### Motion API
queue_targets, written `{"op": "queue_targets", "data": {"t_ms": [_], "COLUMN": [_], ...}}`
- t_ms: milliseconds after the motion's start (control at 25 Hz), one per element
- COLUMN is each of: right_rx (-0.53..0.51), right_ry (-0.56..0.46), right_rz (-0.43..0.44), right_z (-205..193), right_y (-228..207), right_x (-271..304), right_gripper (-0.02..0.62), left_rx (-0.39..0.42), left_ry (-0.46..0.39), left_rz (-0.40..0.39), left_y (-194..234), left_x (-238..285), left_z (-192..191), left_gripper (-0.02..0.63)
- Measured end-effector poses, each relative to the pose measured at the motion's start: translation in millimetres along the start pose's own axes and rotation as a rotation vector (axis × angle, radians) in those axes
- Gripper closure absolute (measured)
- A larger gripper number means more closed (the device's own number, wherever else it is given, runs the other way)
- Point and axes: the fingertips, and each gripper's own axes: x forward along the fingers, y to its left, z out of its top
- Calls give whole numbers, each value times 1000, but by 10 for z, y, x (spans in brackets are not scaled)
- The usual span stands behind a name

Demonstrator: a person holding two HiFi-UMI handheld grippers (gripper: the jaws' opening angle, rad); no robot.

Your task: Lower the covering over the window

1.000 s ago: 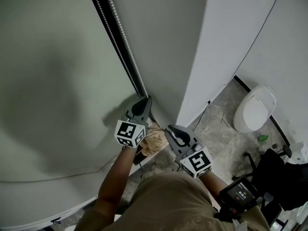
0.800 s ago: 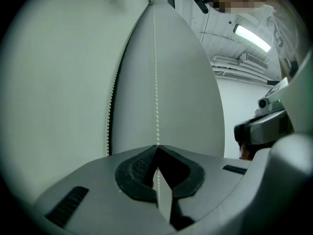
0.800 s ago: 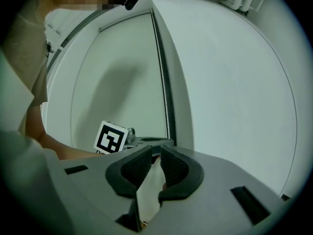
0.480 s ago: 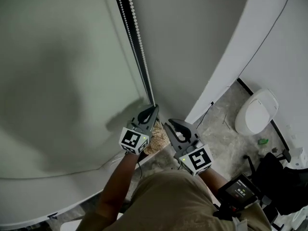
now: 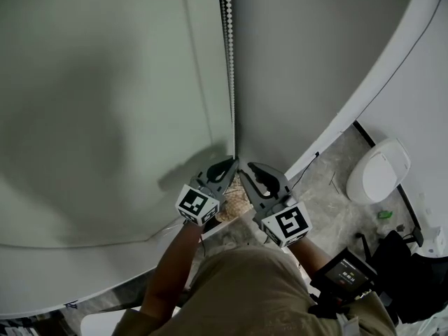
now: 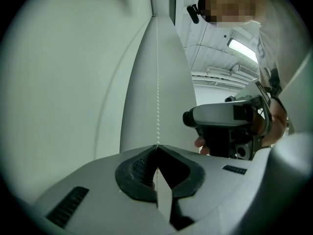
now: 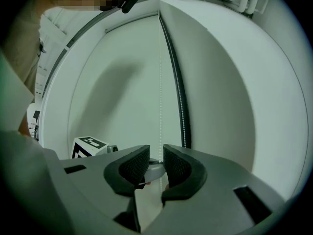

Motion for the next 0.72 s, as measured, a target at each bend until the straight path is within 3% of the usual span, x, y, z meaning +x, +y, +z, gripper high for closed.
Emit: {"op": "queue_targets", "data": {"t_ms": [320, 720], "right_rx": [15, 17], "right_ry": [-25, -25], "right_rz": [-11, -42], "right_z": [449, 393], "right_y": [-6, -296], "right_x": [271, 175], "right_gripper": [515, 515], "left_rx": [-5, 3], "left_ry": [69, 65], "left_rz": [-63, -163], "left_y": [-41, -373], "left_x": [-53, 117], "left_z": [147, 95], "left_gripper": [591, 591]}}
